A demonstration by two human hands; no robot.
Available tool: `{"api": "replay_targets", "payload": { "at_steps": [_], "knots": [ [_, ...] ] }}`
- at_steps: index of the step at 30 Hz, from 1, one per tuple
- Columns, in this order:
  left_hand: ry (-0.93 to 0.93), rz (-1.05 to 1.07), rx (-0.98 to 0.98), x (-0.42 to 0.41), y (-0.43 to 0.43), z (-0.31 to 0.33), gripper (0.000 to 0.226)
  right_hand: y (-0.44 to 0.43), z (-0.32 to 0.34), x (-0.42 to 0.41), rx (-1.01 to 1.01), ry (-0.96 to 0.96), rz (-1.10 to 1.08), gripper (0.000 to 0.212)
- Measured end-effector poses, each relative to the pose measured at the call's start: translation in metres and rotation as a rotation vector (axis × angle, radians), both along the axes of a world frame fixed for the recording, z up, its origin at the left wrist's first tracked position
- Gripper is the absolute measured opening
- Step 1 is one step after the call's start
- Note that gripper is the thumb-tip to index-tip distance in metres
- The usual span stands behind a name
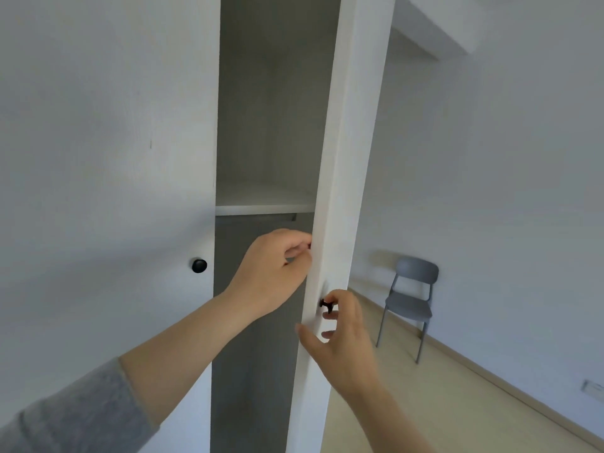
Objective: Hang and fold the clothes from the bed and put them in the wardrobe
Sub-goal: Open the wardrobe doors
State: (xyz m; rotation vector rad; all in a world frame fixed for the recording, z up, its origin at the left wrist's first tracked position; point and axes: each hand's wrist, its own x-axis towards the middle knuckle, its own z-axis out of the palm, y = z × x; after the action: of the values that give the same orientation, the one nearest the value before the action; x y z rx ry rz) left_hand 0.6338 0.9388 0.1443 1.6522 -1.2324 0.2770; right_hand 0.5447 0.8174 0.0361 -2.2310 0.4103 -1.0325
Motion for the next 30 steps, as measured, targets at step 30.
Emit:
{"api": "replay_targets", "payload": {
  "at_steps": [30],
  "knots": [
    [0.116,-0.054,0.078,-0.030,-0.044,-0.042,0.023,-0.077,0.003,-0.091,0.260,0.030,-0.094,0.025]
  ]
}}
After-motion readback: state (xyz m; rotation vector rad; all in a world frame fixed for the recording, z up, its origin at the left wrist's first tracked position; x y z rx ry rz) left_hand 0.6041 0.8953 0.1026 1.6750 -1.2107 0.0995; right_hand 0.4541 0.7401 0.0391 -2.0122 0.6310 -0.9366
